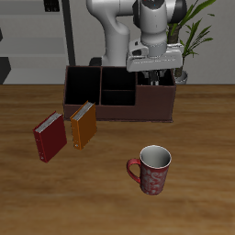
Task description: Place the striped book into the back desk caddy's right compartment
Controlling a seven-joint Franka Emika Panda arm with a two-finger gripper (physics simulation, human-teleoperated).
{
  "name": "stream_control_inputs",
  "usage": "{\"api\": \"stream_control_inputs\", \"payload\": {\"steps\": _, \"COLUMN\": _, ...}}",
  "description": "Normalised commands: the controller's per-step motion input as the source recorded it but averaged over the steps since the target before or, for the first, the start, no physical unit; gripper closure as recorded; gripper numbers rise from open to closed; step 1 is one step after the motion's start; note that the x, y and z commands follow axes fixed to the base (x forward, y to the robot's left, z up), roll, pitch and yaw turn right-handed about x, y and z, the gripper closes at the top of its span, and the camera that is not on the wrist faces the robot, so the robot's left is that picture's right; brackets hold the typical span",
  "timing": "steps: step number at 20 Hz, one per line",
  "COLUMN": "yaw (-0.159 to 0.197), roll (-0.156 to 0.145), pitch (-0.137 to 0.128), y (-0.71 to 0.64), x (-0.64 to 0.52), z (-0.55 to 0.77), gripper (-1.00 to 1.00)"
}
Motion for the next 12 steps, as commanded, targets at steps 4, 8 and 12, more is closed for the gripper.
{"api": "stream_control_inputs", "payload": {"steps": 4, "yaw": 0.001, "roll": -0.018, "pitch": -0.008, "y": -0.13, "x": 0.1, "z": 0.1, "gripper": -1.0}}
{"api": "stream_control_inputs", "payload": {"steps": 8, "yaw": -0.01, "roll": -0.021, "pitch": 0.001, "y": -0.19, "x": 0.15, "z": 0.06, "gripper": -1.0}}
{"api": "stream_control_inputs", "payload": {"steps": 12, "yaw": 0.021, "roll": -0.033, "pitch": -0.008, "y": -0.22, "x": 0.11, "z": -0.01, "gripper": -1.0}}
